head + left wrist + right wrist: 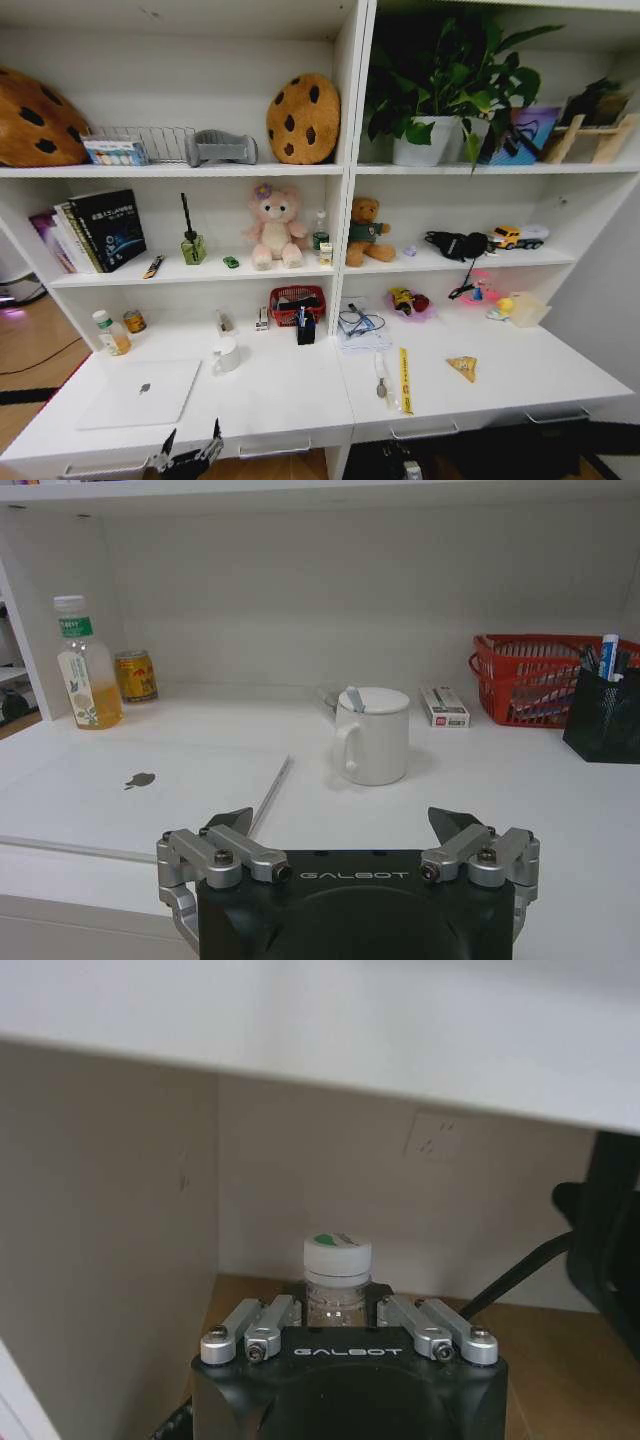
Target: Organize the objects on the table.
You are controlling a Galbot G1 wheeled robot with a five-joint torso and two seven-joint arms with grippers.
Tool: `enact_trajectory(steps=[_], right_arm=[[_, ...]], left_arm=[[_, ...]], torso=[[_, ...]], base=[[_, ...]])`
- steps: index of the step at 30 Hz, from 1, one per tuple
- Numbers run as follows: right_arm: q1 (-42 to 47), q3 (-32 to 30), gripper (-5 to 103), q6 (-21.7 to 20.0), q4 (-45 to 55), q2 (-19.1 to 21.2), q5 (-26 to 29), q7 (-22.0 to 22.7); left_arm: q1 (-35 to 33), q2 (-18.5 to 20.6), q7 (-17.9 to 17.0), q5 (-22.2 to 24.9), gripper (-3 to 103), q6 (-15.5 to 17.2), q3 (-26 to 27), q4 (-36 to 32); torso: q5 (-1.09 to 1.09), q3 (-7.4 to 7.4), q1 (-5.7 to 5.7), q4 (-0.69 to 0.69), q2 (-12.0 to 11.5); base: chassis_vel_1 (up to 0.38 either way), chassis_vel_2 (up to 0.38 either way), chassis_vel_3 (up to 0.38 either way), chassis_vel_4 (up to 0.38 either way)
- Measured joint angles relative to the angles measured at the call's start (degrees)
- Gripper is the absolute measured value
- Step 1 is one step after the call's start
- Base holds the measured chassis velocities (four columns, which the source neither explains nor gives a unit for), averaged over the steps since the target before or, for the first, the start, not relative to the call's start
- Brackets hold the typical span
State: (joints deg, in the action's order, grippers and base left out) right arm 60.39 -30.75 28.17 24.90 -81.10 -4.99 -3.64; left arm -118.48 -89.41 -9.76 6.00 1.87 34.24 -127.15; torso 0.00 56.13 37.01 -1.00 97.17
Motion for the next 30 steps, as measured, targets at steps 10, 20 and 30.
enact_trajectory(steps=[10, 20, 30], right_arm=[[-0.93, -0.25, 27, -5.42, -2.54, -1.46, -1.24, 2.54], [-0.54, -0.31, 27, -5.59, -1.12, -2.31, 0.18, 3.40], [1.32, -0.05, 49, -7.27, 3.10, -2.35, -0.89, 3.69]], left_arm=[[0.07, -0.20, 0.01, 0.33, 99, 0.06, 0.63, 0.00], [0.55, -0.20, 0.00, 0.57, 99, 0.18, 0.47, 0.68], [1.12, -0.18, -0.03, 1.22, 99, 0.38, 1.04, 0.68]], torso=[[0.00, 0.00, 0.00, -0.02, 0.00], [-0.02, 0.00, 0.00, -0.02, 0.00], [-0.01, -0.01, 0.00, -0.01, 0.00]], base=[[0.000, 0.000, 0.000, 0.000], [0.000, 0.000, 0.000, 0.000], [0.000, 0.000, 0.000, 0.000]])
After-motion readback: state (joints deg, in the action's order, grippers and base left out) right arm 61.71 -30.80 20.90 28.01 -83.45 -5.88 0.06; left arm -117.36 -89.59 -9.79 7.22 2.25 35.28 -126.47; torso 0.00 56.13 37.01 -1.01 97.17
